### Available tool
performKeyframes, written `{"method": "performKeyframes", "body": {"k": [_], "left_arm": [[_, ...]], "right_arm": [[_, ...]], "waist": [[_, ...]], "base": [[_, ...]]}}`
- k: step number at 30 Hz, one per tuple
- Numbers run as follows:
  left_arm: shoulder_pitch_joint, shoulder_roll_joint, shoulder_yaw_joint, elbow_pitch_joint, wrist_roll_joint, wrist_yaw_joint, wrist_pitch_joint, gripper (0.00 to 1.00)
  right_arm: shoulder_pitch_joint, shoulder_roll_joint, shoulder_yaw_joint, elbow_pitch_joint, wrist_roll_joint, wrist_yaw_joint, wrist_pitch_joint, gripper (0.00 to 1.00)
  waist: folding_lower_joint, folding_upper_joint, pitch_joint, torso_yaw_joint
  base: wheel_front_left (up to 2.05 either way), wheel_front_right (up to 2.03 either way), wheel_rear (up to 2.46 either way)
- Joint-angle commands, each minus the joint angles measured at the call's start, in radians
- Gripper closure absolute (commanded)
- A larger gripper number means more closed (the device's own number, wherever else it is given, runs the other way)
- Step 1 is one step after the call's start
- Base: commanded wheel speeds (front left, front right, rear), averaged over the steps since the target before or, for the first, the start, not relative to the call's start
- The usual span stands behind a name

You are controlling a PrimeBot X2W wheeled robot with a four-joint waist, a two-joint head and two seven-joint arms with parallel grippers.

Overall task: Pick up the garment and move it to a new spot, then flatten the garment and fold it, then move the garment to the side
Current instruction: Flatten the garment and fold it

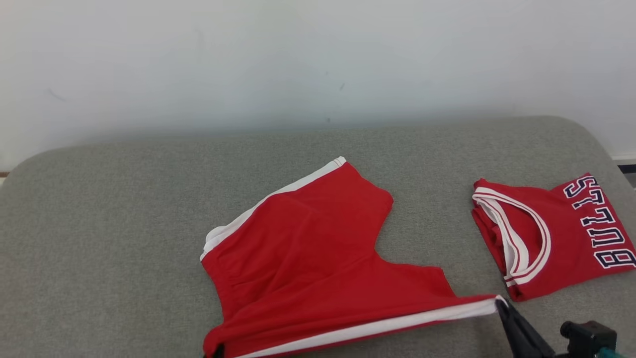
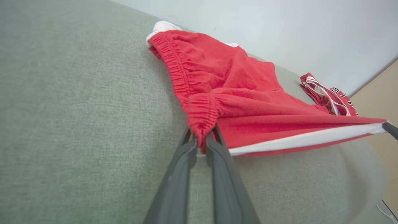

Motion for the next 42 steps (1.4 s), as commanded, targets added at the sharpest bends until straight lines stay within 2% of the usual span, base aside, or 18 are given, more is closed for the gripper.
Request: {"method": "performKeyframes", "body": {"k": [1, 6, 11, 21, 33, 34, 35, 36, 37, 38, 39, 40, 42], "left_arm": [[-0.011, 0.031, 0.022, -0.013, 0.008, 0.016, -0.006, 1.00], [-0.075, 0.014, -0.004, -0.060, -0.008, 0.015, -0.006, 1.00], [-0.208, -0.002, -0.068, -0.068, -0.032, 0.012, -0.006, 1.00], [-0.454, -0.050, -0.088, 0.016, -0.103, 0.010, -0.005, 1.00], [-0.658, -0.057, -0.144, 0.074, -0.192, 0.010, -0.005, 1.00], [-0.666, -0.057, -0.147, 0.074, -0.191, 0.010, -0.005, 0.99], [-0.674, -0.057, -0.150, 0.073, -0.193, 0.010, -0.005, 0.93], [-0.680, -0.057, -0.156, 0.075, -0.191, 0.010, -0.005, 0.80], [-0.685, -0.057, -0.160, 0.077, -0.187, 0.010, -0.005, 0.64], [-0.688, -0.057, -0.161, 0.078, -0.187, 0.010, -0.005, 0.52], [-0.690, -0.057, -0.164, 0.080, -0.184, 0.010, -0.004, 0.02], [-0.689, -0.057, -0.165, 0.082, -0.184, 0.010, -0.003, 0.00], [-0.683, -0.057, -0.169, 0.088, -0.175, 0.010, -0.003, 0.00]], "right_arm": [[-0.037, -0.016, -0.053, 0.003, -0.012, -0.018, -0.013, 1.00], [-0.123, -0.008, -0.073, 0.028, -0.072, -0.017, -0.011, 1.00], [-0.317, -0.006, -0.070, 0.095, -0.135, -0.014, -0.009, 1.00], [-0.737, -0.019, 0.098, 0.344, -0.151, -0.011, -0.007, 1.00], [-1.064, -0.016, 0.288, 0.607, -0.085, -0.011, -0.007, 1.00], [-1.080, -0.014, 0.298, 0.618, -0.080, -0.011, -0.007, 1.00], [-1.091, -0.012, 0.311, 0.631, -0.073, -0.011, -0.007, 1.00], [-1.101, -0.010, 0.321, 0.640, -0.069, -0.011, -0.007, 1.00], [-1.110, -0.007, 0.327, 0.647, -0.061, -0.011, -0.007, 0.96], [-1.116, -0.005, 0.334, 0.656, -0.053, -0.011, -0.007, 0.73], [-1.123, -0.004, 0.337, 0.662, -0.044, -0.011, -0.007, 0.14], [-1.128, -0.003, 0.338, 0.664, -0.037, -0.011, -0.007, 0.00], [-1.122, -0.001, 0.343, 0.669, -0.030, -0.011, -0.007, 0.00]], "waist": [[0.0000, 0.0001, 0.021, 0.028], [0.0000, 0.0001, 0.064, 0.075], [0.0000, 0.0001, 0.159, 0.144], [0.0000, 0.0001, 0.322, 0.235], [0.0000, 0.0001, 0.488, 0.294], [0.0000, 0.0001, 0.495, 0.296], [0.0000, 0.0001, 0.504, 0.297], [0.0000, 0.0001, 0.509, 0.299], [0.0000, 0.0001, 0.515, 0.300], [0.0000, 0.0001, 0.518, 0.300], [0.0000, 0.0001, 0.521, 0.299], [0.0000, 0.0001, 0.522, 0.298], [0.0000, 0.0001, 0.523, 0.296]], "base": [[0.00, 0.00, 0.00], [0.00, 0.00, 0.00], [0.00, 0.00, 0.00], [0.00, 0.00, 0.00], [0.00, 0.00, 0.00], [0.00, 0.00, 0.00], [0.00, 0.00, 0.00], [0.00, 0.00, 0.00], [0.00, 0.00, 0.00], [0.00, 0.00, 0.00], [0.00, 0.00, 0.00], [0.00, 0.00, 0.00], [0.00, 0.00, 0.00]]}}
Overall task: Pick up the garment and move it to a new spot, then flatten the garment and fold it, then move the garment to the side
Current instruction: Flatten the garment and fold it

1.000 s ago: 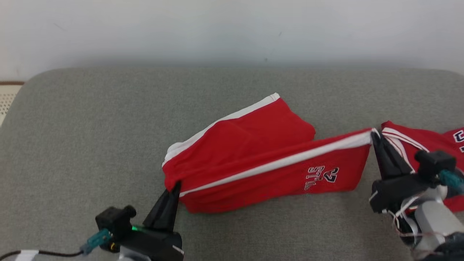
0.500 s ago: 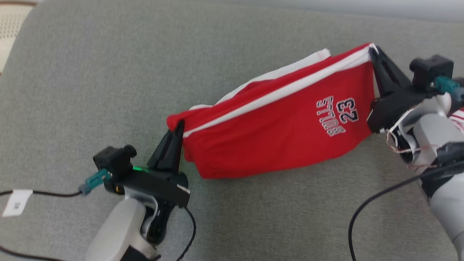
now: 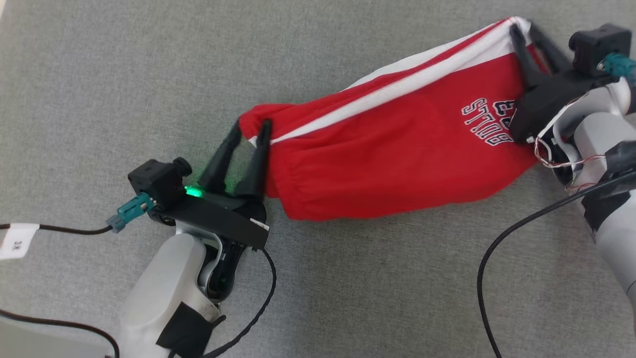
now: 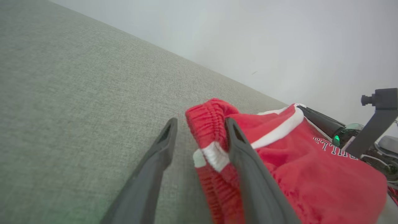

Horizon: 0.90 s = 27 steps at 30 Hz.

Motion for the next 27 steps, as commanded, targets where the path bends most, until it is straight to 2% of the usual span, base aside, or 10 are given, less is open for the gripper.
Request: {"method": "performKeyframes", "body": {"k": [1, 8, 9, 17, 27], "left_arm": [[0.016, 0.002, 0.005, 0.016, 0.007, 0.001, 0.001, 0.00], [0.042, 0.003, 0.050, 0.014, 0.094, 0.001, 0.001, 0.00], [0.045, 0.003, 0.056, 0.012, 0.134, 0.001, 0.001, 0.00], [0.130, 0.002, 0.116, -0.001, 0.260, 0.017, 0.001, 0.00], [0.234, 0.002, 0.163, -0.026, 0.288, 0.019, 0.001, 0.00]], "right_arm": [[0.005, 0.003, 0.007, 0.004, 0.013, -0.002, 0.000, 0.00], [0.053, -0.010, -0.039, -0.041, 0.047, -0.002, 0.000, 0.00], [0.063, -0.012, -0.048, -0.052, 0.055, -0.002, 0.000, 0.00], [0.218, -0.004, -0.110, -0.113, 0.100, -0.002, 0.000, 0.00], [0.329, 0.024, -0.139, -0.081, 0.125, -0.002, 0.000, 0.00]], "waist": [[-0.0002, -0.0002, 0.010, 0.006], [-0.0002, -0.0002, -0.019, -0.011], [-0.0002, -0.0002, -0.026, -0.013], [-0.0002, -0.0002, -0.101, -0.022], [-0.0002, -0.0002, -0.159, 0.008]], "base": [[0.00, 0.00, 0.00], [0.00, 0.00, 0.00], [0.00, 0.00, 0.00], [0.00, 0.00, 0.00], [0.00, 0.00, 0.00]]}}
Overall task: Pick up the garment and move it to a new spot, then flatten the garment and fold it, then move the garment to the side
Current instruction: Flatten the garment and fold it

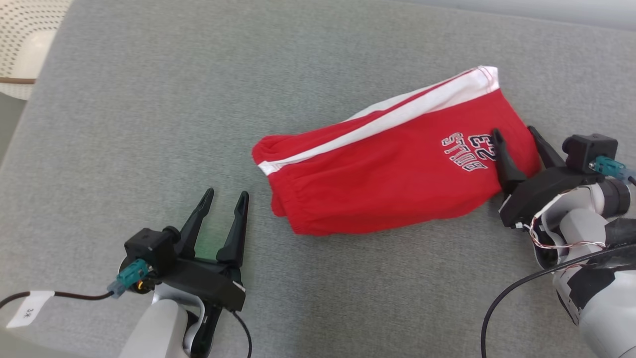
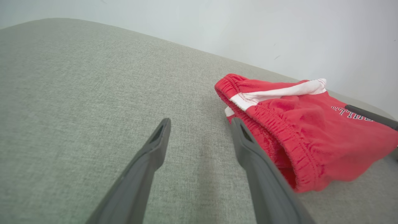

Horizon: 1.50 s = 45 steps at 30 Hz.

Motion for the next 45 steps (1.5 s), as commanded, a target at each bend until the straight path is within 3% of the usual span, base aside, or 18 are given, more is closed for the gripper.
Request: {"method": "performKeyframes", "body": {"k": [1, 7, 8, 9, 10, 17, 31, 39, 45], "left_arm": [[0.022, 0.002, 0.007, -0.003, 0.018, 0.000, 0.000, 0.00], [0.047, 0.002, 0.015, -0.007, 0.034, -0.006, 0.000, 0.00], [0.052, 0.002, 0.016, -0.006, 0.035, -0.007, 0.000, 0.00], [0.054, 0.002, 0.017, -0.006, 0.038, -0.007, 0.000, 0.00], [0.055, 0.002, 0.018, -0.006, 0.042, -0.006, 0.000, 0.00], [0.091, 0.002, 0.032, 0.002, 0.065, -0.008, 0.000, 0.00], [0.206, 0.003, 0.085, 0.037, 0.092, -0.016, 0.000, 0.00], [0.254, 0.002, 0.108, 0.030, 0.094, -0.015, 0.000, 0.00], [0.254, 0.002, 0.118, 0.026, 0.104, -0.016, 0.000, 0.00]], "right_arm": [[0.018, 0.006, -0.003, 0.019, -0.006, -0.002, 0.000, 0.00], [0.011, 0.041, 0.010, 0.134, -0.021, -0.001, 0.002, 0.00], [0.008, 0.049, 0.015, 0.148, -0.018, -0.001, 0.002, 0.31], [0.008, 0.056, 0.020, 0.160, -0.016, -0.001, 0.003, 0.79], [0.008, 0.062, 0.025, 0.168, -0.014, -0.001, 0.003, 1.00], [0.031, 0.061, -0.027, 0.146, -0.024, -0.001, 0.000, 1.00], [0.290, 0.106, -0.245, 0.018, -0.082, -0.001, 0.000, 1.00], [0.392, 0.132, -0.329, -0.020, -0.128, -0.001, 0.000, 1.00], [0.394, 0.136, -0.327, -0.180, -0.246, -0.001, 0.000, 1.00]], "waist": [[0.0002, 0.0000, -0.012, 0.019], [0.0002, 0.0000, -0.027, 0.041], [0.0002, 0.0000, -0.031, 0.043], [0.0002, 0.0000, -0.036, 0.044], [0.0002, 0.0000, -0.042, 0.044], [0.0002, 0.0000, -0.110, 0.025], [0.0002, 0.0000, -0.279, -0.085], [0.0002, 0.0000, -0.313, -0.125], [0.0002, 0.0000, -0.305, -0.130]], "base": [[0.00, 0.00, 0.00], [0.00, 0.00, 0.00], [0.00, 0.00, 0.00], [0.00, 0.00, 0.00], [0.00, 0.00, 0.00], [0.00, 0.00, 0.00], [0.00, 0.00, 0.00], [0.00, 0.00, 0.00], [0.00, 0.00, 0.00]]}}
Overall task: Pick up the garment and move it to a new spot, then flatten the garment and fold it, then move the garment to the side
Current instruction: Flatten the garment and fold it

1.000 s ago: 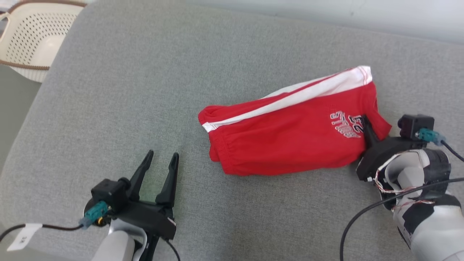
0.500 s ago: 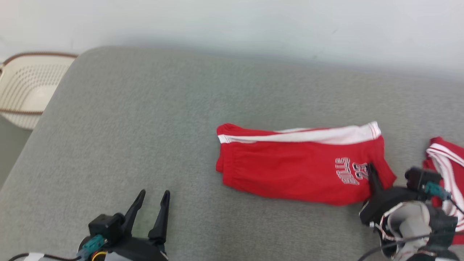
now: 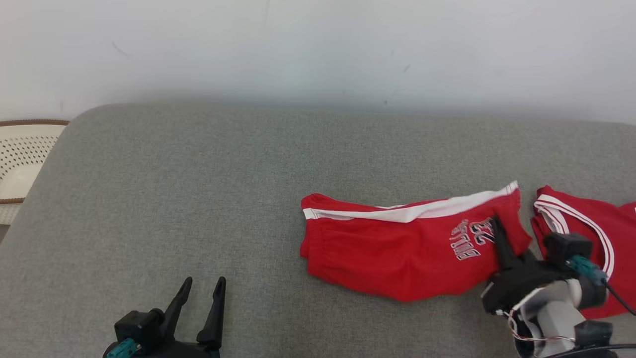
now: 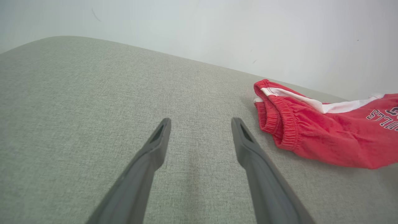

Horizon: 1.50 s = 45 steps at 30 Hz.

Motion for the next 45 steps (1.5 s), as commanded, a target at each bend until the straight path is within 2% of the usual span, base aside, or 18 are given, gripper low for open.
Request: {"method": "performKeyframes", "body": {"k": [1, 5, 8, 10, 15, 22, 27, 29, 34, 38, 42, 45], "left_arm": [[0.006, 0.002, 0.002, -0.002, 0.004, 0.000, 0.000, 0.00], [0.011, 0.001, 0.001, -0.009, -0.028, -0.001, 0.000, 0.00], [0.012, 0.001, -0.001, -0.008, -0.034, -0.001, 0.000, 0.00], [0.008, 0.001, -0.005, -0.005, -0.037, -0.002, 0.000, 0.00], [-0.003, 0.002, -0.020, -0.002, -0.048, -0.001, 0.000, 0.00], [-0.018, 0.002, -0.057, -0.009, -0.084, -0.001, 0.000, 0.00], [-0.016, 0.001, -0.055, -0.011, -0.087, -0.001, 0.000, 0.00], [-0.015, 0.001, -0.052, -0.013, -0.089, -0.001, 0.000, 0.00], [-0.011, 0.001, -0.036, -0.013, -0.079, -0.001, 0.000, 0.00], [-0.017, 0.001, -0.029, -0.020, -0.074, -0.001, 0.000, 0.00], [-0.030, 0.001, -0.037, -0.025, -0.073, -0.001, 0.000, 0.00], [-0.034, 0.002, -0.043, -0.026, -0.069, -0.001, 0.000, 0.00]], "right_arm": [[0.005, 0.009, 0.016, -0.029, -0.019, 0.000, 0.000, 1.00], [0.010, 0.020, 0.114, -0.146, -0.065, 0.000, 0.000, 1.00], [0.001, 0.027, 0.201, -0.185, -0.063, 0.000, 0.000, 1.00], [-0.028, 0.033, 0.297, -0.181, -0.041, 0.000, 0.000, 1.00], [-0.084, 0.046, 0.447, -0.130, 0.007, 0.000, 0.000, 1.00], [-0.165, 0.076, 0.510, -0.026, 0.030, 0.000, 0.000, 1.00], [-0.186, 0.087, 0.543, 0.017, 0.053, 0.000, 0.000, 1.00], [-0.196, 0.097, 0.536, 0.021, 0.070, 0.000, 0.000, 0.00], [-0.176, 0.098, 0.491, -0.071, 0.127, 0.000, 0.000, 0.00], [-0.126, 0.066, 0.381, -0.143, 0.141, 0.000, 0.000, 0.00], [-0.078, 0.045, 0.287, -0.103, 0.152, 0.000, 0.000, 0.00], [-0.053, 0.029, 0.280, -0.063, 0.152, 0.000, 0.000, 0.00]], "waist": [[0.0001, 0.0001, 0.002, 0.002], [0.0001, 0.0001, 0.003, 0.008], [0.0001, 0.0001, 0.005, 0.016], [0.0001, 0.0001, 0.009, 0.031], [0.0001, 0.0001, 0.021, 0.064], [0.0001, 0.0001, 0.049, 0.126], [0.0001, 0.0001, 0.060, 0.142], [0.0001, 0.0001, 0.062, 0.143], [0.0001, 0.0001, 0.064, 0.124], [0.0001, 0.0001, 0.063, 0.102], [0.0001, 0.0001, 0.067, 0.090], [0.0001, 0.0001, 0.071, 0.087]], "base": [[0.00, 0.00, 0.00], [0.00, 0.00, 0.00], [0.00, 0.00, 0.00], [0.00, 0.00, 0.00], [0.00, 0.00, 0.00], [0.00, 0.00, 0.00], [0.00, 0.00, 0.00], [0.00, 0.00, 0.00], [0.00, 0.00, 0.00], [0.00, 0.00, 0.00], [0.00, 0.00, 0.00], [0.00, 0.00, 0.00]]}}
